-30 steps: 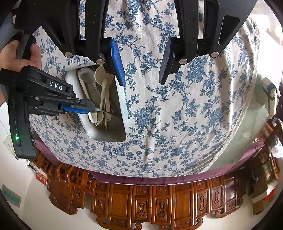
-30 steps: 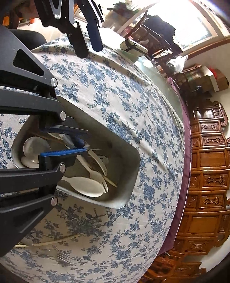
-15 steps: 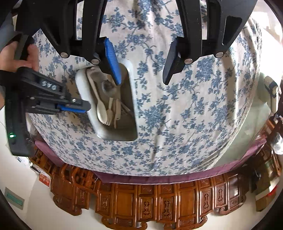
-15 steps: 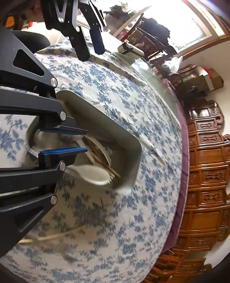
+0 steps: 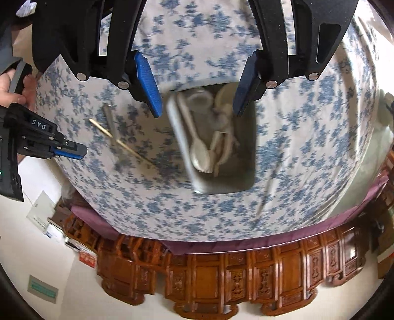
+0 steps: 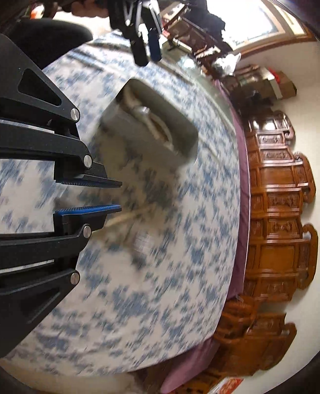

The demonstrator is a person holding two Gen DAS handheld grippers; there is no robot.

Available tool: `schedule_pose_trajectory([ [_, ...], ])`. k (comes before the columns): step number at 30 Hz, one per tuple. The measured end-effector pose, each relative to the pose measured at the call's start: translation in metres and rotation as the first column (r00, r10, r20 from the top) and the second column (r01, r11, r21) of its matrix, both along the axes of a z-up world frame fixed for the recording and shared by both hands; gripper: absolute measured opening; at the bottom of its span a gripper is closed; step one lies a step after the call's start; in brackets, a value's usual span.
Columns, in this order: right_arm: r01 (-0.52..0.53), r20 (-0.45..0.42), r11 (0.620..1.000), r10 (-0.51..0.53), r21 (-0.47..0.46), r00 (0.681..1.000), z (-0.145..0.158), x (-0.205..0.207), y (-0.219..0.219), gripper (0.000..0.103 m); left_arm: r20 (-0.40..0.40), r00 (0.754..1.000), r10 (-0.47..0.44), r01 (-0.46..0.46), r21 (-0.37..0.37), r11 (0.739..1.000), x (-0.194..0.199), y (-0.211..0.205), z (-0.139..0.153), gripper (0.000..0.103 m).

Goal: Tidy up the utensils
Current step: 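Move both grippers back toward the last fork and chopstick, then close the left gripper on the metal fork while the right gripper approaches the chopstick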

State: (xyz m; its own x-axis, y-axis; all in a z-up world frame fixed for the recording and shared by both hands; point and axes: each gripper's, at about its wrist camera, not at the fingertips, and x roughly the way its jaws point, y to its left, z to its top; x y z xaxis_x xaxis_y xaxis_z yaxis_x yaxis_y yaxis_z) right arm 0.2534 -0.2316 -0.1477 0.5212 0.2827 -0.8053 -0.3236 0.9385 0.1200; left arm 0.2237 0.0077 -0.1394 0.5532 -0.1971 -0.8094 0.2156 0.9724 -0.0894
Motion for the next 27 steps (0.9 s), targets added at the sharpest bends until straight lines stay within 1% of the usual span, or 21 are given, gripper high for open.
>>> schedule_pose_trajectory([
  [5, 0.043, -0.017, 0.999, -0.043, -0.003, 0.999, -0.014, -0.015, -0.029, 0.016, -0.018, 0.999, -0.047, 0.047, 0.004, 0.999, 0.0, -0.035, -0.009, 0.057],
  [8, 0.048, -0.023, 0.999, -0.048, -0.012, 0.999, -0.023, -0.021, -0.036, 0.016, -0.032, 0.997, -0.071, 0.071, 0.014, 0.997, 0.003, -0.056, -0.019, 0.057],
  [10, 0.049, -0.021, 0.999, -0.049, -0.015, 0.999, -0.027, -0.025, -0.041, 0.025, -0.037, 0.996, -0.081, 0.082, 0.021, 0.996, 0.006, -0.067, -0.026, 0.057],
  [18, 0.052, -0.031, 0.998, -0.053, -0.022, 0.998, -0.042, -0.036, -0.057, 0.026, -0.086, 0.988, -0.124, 0.127, 0.031, 0.991, 0.029, -0.111, -0.055, 0.057],
  [23, 0.069, -0.045, 0.997, -0.071, -0.026, 0.996, -0.051, -0.041, -0.067, 0.026, -0.108, 0.985, -0.138, 0.142, 0.025, 0.99, 0.046, -0.133, -0.071, 0.047],
  [27, 0.081, -0.04, 0.997, -0.081, -0.018, 0.996, -0.051, -0.043, -0.073, 0.026, -0.128, 0.977, -0.168, 0.172, 0.021, 0.985, 0.054, -0.154, -0.082, 0.043],
])
